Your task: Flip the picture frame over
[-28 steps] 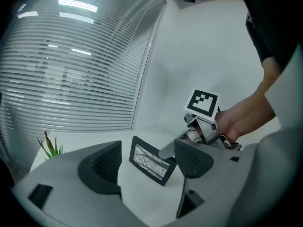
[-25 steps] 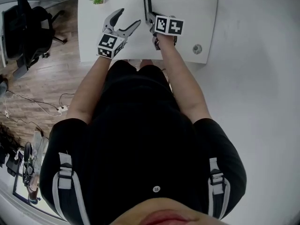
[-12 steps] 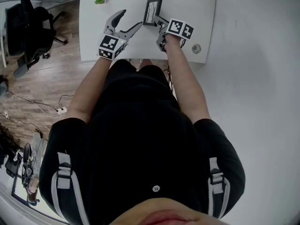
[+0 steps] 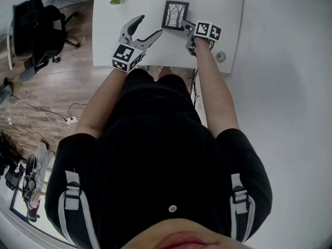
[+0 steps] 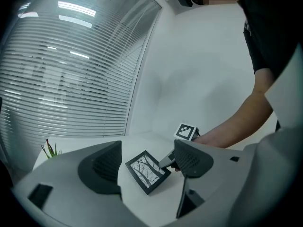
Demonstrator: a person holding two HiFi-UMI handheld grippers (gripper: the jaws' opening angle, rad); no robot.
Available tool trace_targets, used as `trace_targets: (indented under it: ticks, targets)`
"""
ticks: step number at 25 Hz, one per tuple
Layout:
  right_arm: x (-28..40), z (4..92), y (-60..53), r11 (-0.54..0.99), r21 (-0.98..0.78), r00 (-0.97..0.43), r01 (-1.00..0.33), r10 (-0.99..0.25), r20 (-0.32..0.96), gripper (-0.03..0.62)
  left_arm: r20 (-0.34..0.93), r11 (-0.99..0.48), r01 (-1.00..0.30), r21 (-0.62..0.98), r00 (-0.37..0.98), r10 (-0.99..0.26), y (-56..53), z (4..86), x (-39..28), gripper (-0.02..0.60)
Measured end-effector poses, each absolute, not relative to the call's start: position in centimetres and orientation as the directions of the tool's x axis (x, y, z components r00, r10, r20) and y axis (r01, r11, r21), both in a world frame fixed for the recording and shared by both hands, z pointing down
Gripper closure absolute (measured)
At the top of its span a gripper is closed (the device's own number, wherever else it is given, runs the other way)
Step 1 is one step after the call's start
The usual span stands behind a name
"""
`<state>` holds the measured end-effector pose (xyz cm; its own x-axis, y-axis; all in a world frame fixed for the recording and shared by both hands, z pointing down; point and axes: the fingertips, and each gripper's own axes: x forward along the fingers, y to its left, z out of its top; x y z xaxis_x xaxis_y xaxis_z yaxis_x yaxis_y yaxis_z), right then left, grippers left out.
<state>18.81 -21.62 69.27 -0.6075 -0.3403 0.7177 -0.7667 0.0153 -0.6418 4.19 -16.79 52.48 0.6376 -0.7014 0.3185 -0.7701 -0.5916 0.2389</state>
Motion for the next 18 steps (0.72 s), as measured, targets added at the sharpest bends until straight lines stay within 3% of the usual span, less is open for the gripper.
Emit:
trace_targets:
  ticks: [5, 9, 12, 18]
  targets:
    - [19.6, 70.6, -21.9, 0.054, -0.602, -0.586, -0.796, -0.316, 0.746, 0.451, 0.315, -0.589, -0.774, 0.232, 0.633, -0.708, -16.2, 51.3, 4.1, 0.229]
    - [20.3, 69.6, -23.0, 0.087, -0.562, -0.55, -0.823, -0.373, 0.748, 0.45, 0.322, -0.583, -0.773, 0.251, 0.634, -0.703, -15.7, 51.6, 3.9, 0.229]
    - [19.4, 66.5, -23.8, 0.156, -0.594, -0.598, -0.789, -0.421, 0.683, 0.45, 0.321, -0.584, -0.773, 0.248, 0.634, -0.703, -15.6, 51.1, 3.9, 0.229]
    - [16.8, 56.2, -22.5, 0.444, -0.6, -0.743, -0.665, -0.466, 0.48, 0.461, 0.29, -0.608, -0.756, 0.244, 0.655, -0.698, -15.5, 48.0, 4.1, 0.229]
